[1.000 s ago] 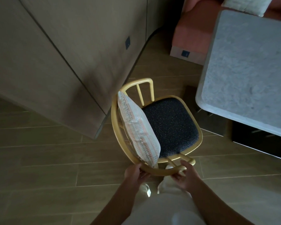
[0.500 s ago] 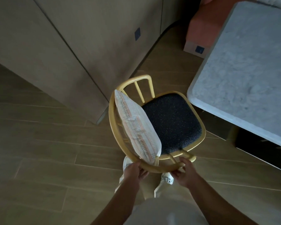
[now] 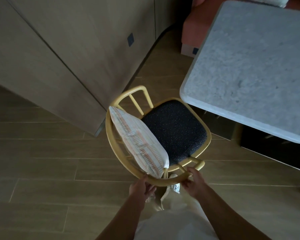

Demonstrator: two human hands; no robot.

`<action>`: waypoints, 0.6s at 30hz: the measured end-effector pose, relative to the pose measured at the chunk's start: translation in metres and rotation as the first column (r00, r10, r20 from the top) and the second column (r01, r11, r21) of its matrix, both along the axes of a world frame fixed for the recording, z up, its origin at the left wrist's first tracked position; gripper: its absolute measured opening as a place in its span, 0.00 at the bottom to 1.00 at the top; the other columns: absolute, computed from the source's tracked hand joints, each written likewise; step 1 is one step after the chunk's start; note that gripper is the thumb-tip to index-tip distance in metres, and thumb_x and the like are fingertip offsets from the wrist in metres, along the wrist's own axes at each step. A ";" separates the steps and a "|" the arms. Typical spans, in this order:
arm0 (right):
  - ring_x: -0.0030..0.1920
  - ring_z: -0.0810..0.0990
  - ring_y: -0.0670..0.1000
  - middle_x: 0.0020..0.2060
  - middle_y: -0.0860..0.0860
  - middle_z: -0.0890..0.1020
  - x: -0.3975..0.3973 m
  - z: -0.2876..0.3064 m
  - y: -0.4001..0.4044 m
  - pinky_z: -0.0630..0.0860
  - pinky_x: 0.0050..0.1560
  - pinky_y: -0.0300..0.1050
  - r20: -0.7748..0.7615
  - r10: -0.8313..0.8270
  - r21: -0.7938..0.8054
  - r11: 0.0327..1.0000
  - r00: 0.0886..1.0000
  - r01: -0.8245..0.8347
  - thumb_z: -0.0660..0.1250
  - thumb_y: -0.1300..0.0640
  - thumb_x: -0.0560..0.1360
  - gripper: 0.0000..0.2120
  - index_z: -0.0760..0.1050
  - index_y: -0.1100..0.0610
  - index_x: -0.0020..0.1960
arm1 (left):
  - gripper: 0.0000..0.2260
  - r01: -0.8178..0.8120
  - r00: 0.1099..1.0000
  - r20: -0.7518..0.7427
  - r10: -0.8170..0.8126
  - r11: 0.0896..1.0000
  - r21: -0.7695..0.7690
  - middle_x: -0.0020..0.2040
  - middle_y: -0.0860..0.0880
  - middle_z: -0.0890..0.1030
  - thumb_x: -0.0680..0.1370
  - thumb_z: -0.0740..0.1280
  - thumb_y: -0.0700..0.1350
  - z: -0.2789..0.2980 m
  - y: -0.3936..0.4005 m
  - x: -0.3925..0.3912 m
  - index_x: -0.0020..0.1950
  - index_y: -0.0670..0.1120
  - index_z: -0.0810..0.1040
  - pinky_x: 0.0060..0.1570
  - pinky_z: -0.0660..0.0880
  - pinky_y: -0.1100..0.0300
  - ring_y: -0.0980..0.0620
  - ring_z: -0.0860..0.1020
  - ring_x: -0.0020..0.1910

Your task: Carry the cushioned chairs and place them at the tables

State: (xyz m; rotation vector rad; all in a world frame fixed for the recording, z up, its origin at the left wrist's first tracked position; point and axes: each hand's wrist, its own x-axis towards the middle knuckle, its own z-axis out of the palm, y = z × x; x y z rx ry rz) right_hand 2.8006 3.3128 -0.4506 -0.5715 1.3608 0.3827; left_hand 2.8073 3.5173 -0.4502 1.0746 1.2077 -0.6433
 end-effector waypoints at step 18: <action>0.57 0.81 0.58 0.53 0.61 0.82 -0.046 0.001 0.055 0.78 0.57 0.54 0.121 -0.159 0.105 0.984 0.980 0.146 0.69 0.61 0.77 0.13 0.75 0.64 0.59 | 0.14 0.073 0.988 0.150 -0.040 0.972 -0.224 0.59 0.41 0.81 0.83 0.63 0.41 0.014 0.063 0.019 0.68 0.39 0.74 0.53 0.78 0.51 0.45 0.81 0.58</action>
